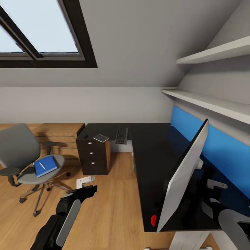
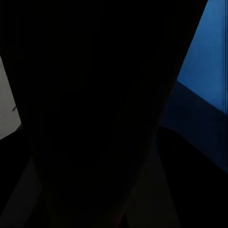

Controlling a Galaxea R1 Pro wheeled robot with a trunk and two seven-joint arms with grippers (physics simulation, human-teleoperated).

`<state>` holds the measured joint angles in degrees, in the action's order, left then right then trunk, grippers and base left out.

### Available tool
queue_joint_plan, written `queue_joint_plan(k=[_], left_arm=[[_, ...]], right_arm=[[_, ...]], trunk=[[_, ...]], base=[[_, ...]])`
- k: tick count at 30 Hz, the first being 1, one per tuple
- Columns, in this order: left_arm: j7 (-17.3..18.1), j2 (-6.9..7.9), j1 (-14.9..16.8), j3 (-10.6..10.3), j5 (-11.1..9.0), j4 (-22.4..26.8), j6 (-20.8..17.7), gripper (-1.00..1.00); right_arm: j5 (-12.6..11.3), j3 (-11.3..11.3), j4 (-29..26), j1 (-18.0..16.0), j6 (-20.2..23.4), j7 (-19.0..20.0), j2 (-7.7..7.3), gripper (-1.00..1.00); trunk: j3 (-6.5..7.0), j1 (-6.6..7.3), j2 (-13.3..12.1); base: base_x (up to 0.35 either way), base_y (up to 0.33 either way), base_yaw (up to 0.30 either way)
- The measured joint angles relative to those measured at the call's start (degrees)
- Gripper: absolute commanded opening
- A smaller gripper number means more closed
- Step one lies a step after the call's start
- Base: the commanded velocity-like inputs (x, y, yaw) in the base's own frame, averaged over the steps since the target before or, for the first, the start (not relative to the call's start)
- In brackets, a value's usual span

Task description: In the bedroom, organize the workspace by keeping the computer under the desk, ensuring the monitor is on the desk, placing the keyboard on the desk next to the monitor, placing the mouse on the desk next to the keyboard, moving the folder from the swivel chair onto the desk next to the mouse, stacking the notebook on top of the folder with the pen on top of the notebook, and positioning the swivel chair next to the desk.

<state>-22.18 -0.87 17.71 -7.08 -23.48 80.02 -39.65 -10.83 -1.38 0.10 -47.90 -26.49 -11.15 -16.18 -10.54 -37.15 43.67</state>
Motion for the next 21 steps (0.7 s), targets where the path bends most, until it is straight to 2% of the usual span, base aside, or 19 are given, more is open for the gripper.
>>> queue_joint_plan(k=[3,7,12,17,21], left_arm=[[0.0,0.41,0.0,0.1,0.0,0.1,0.0,1.00],[0.2,2.03,0.0,0.4,-0.1,0.2,-0.2,1.00],[0.2,2.39,0.0,0.6,-0.2,1.7,-0.4,1.00],[0.1,2.40,0.0,0.6,-0.2,1.7,-0.4,1.00],[0.1,2.37,0.0,0.5,-0.2,1.8,-0.4,1.00]], right_arm=[[0.2,-0.1,-0.1,0.0,0.1,0.1,0.07,-1.00],[-0.9,0.6,0.1,0.0,-0.2,0.0,0.15,-1.00],[-2.6,1.6,0.4,0.0,-0.7,-0.1,0.15,-1.00],[-2.8,1.6,0.5,0.0,-0.6,0.0,0.04,-1.00],[-2.0,1.2,0.3,0.0,-0.3,0.1,-0.06,-1.00]], trunk=[[0.00,0.01,0.0],[0.00,0.04,0.0],[0.00,0.04,0.0],[0.01,0.04,0.0],[0.01,0.01,0.0]], base=[[0.108,-0.283,0.000],[0.227,-0.137,0.000],[0.310,-0.017,0.000],[0.148,0.000,0.000],[0.075,0.000,0.000]])
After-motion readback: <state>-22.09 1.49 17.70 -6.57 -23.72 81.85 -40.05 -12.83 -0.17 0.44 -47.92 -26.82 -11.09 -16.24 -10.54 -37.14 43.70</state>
